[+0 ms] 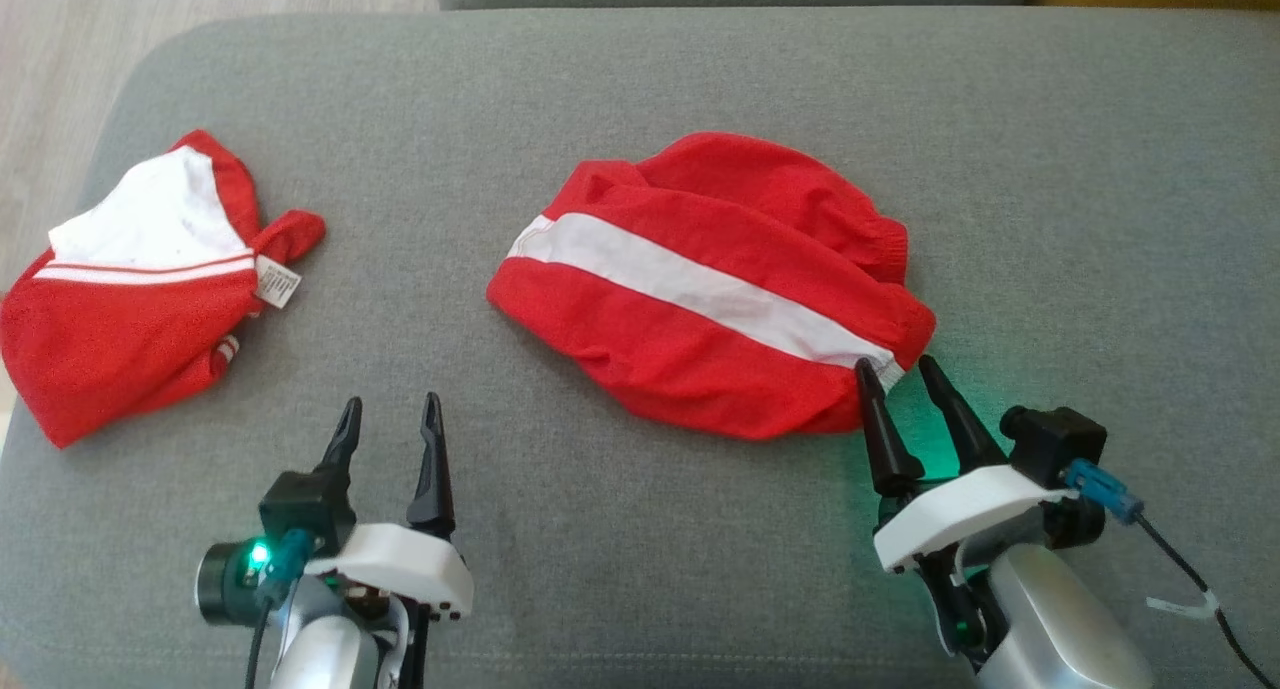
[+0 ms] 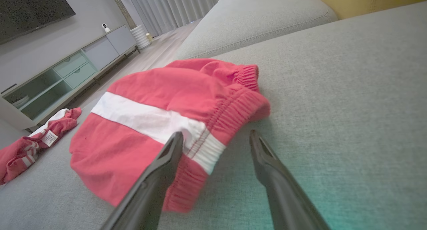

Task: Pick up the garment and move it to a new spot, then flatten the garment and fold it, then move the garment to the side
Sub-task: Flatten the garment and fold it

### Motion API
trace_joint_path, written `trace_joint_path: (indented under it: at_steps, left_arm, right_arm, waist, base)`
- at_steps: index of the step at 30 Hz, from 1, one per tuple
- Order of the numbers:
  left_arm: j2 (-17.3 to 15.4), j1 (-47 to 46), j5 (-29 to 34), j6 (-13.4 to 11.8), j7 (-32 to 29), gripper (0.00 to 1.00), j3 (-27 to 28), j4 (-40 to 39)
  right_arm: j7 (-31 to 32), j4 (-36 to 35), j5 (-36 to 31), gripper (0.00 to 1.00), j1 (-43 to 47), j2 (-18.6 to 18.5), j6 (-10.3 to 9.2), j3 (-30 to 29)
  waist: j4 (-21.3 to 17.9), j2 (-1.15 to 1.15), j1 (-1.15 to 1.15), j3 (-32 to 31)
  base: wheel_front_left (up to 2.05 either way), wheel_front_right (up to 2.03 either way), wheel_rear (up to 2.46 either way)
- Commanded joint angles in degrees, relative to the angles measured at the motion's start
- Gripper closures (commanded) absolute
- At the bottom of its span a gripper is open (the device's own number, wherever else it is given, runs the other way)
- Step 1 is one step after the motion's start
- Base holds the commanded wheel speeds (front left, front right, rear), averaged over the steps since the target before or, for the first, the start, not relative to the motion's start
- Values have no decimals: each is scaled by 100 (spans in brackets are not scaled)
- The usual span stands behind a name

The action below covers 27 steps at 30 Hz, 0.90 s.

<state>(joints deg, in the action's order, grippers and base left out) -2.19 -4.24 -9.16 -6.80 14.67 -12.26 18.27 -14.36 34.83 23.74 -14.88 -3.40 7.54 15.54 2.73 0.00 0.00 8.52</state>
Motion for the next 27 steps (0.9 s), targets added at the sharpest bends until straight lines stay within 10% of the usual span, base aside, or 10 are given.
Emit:
trace_joint_path:
  at_steps: [1, 3, 7, 27]
  left_arm:
    - [-69, -264, 30, 15, 33, 0, 159, -160]
    - [-69, -286, 39, 21, 33, 0, 152, -163]
    - [-69, -310, 49, 39, 33, 0, 153, -164]
    - [-69, -788, -469, 178, 33, 0, -324, 283]
  right_arm:
    - [-63, -132, 26, 0, -199, 52, -5, 144]
    - [-63, -122, 109, 4, -221, 52, -5, 180]
    - [-63, -112, 191, 100, -252, 52, -5, 248]
    - [-63, -331, -606, 100, -155, -195, -5, -321]
  waist:
    - [14, 0, 0, 22]
    - [27, 0, 0, 46]
    - [30, 0, 0, 80]
    - [-882, 0, 0, 108]
  base:
    - [0, 0, 0]
    - [0, 0, 0]
    - [0, 0, 0]
    - [0, 0, 0]
